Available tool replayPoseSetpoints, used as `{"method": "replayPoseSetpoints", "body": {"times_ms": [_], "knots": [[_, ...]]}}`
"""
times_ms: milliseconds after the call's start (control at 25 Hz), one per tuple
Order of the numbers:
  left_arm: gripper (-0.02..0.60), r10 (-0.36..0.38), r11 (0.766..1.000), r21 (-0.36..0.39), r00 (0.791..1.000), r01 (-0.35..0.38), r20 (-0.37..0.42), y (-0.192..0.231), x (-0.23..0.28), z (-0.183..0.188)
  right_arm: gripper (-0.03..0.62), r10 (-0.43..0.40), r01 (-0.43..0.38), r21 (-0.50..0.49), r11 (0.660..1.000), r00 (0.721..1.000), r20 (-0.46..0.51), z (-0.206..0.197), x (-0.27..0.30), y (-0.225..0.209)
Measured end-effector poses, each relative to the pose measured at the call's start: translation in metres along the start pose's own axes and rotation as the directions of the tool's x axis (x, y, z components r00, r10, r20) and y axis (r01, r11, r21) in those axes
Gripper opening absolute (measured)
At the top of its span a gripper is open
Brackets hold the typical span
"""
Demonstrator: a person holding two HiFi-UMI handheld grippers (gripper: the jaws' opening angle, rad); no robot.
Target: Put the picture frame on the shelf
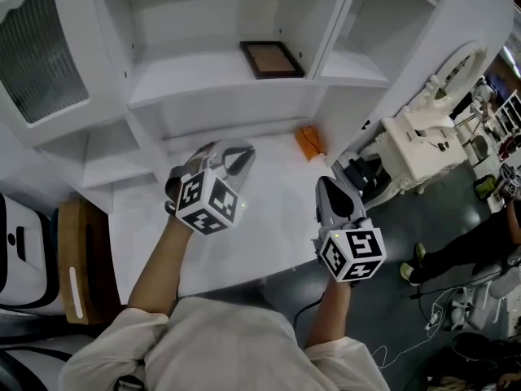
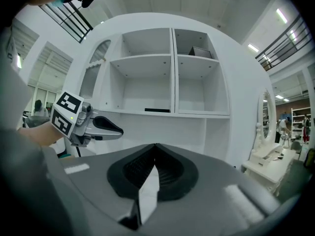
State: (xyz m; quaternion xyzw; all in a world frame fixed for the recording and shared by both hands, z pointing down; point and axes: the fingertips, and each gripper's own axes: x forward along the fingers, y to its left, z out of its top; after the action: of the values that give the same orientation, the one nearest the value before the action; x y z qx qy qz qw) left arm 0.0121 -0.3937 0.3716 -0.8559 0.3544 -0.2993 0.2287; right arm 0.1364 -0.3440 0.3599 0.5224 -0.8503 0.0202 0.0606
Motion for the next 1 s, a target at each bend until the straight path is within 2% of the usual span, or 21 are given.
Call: {"method": "replayPoseSetpoints", "body": {"times_ms": [120,320,680,1000], "knots": [[0.005,-0.011,0.992,-0.128,0.998,0.018,0.06,-0.011,-0.006,-0.005,0.005,-0.002,0.002,-0.005,1.0,1.0,-0.008,-0.003,-0.005,0.009],[0.005,-0.006,0.97,-0.24,0.991,0.039,0.137,-0.023,-0.025,-0.005,0.005,-0.012,0.012,-0.017,1.0,1.0,-0.007,-0.002,-0.017,0.02],[0.005,0.094,0.946,-0.322,0.987,-0.048,0.131,-0.034,-0.073,-0.02,0.005,-0.005,0.005,-0.012,1.0,1.0,-0.007,-0.006,-0.047,0.057],[0.005,0.111,0.942,-0.331,0.983,-0.057,0.147,-0.052,-0.128,-0.019,0.005,-0.005,0.006,-0.025,1.0,1.0,0.01,0.0,-0.081,0.096]]}}
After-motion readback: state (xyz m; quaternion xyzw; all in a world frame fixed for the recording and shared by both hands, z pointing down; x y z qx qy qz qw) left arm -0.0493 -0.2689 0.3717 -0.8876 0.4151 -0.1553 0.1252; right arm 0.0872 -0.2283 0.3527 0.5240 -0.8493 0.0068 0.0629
